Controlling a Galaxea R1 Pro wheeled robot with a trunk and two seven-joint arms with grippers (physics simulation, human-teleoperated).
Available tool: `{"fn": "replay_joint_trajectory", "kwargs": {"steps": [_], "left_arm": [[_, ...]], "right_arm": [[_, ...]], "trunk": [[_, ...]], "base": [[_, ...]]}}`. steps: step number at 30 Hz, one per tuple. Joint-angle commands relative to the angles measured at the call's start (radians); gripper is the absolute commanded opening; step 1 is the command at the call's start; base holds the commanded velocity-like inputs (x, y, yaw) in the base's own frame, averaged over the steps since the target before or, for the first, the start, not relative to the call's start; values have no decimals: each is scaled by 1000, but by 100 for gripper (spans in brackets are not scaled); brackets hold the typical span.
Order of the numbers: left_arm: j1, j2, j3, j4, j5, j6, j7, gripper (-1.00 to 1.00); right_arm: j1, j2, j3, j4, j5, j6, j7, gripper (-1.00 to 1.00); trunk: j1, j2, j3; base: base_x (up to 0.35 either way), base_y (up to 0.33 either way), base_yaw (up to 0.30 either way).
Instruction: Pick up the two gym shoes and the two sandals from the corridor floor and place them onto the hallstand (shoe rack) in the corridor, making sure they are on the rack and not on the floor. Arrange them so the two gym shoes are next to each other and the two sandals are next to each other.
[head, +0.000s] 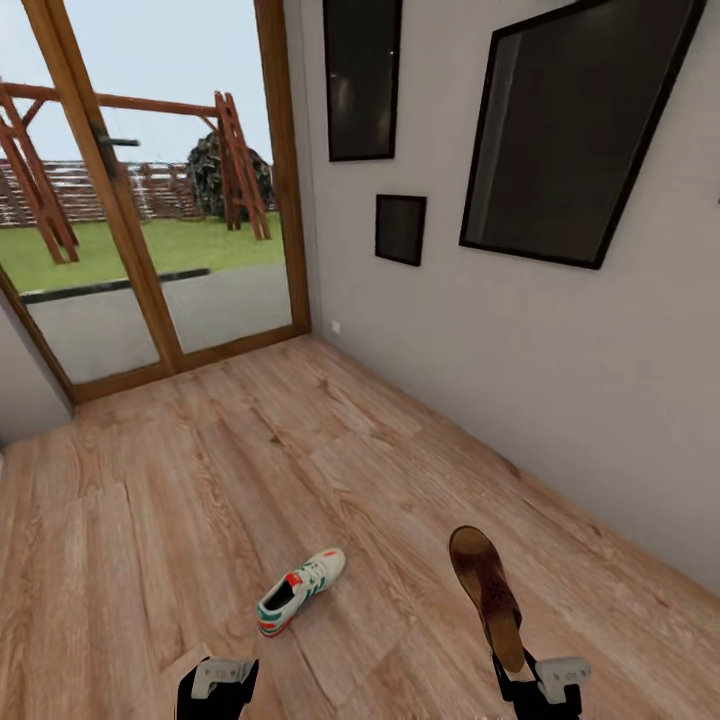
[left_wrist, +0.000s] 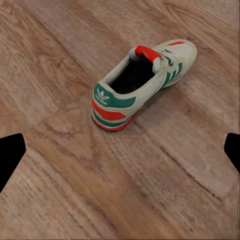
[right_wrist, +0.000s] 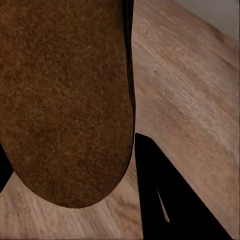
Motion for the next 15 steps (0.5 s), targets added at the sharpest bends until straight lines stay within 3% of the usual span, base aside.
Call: {"fn": "replay_joint_trajectory", "kwargs": {"steps": [1, 15], "left_arm": [[0, 1, -3, 0, 9, -3, -4, 100], [0, 1, -3, 0, 9, -3, -4, 100]], "right_arm": [[-1, 1, -8, 0, 0, -2, 9, -100], [-1, 1, -8, -1, 0, -2, 9, -100]], "trunk": [[0, 0, -1], [0, 0, -6]], "base": [[0, 0, -295], [0, 0, -288]]}}
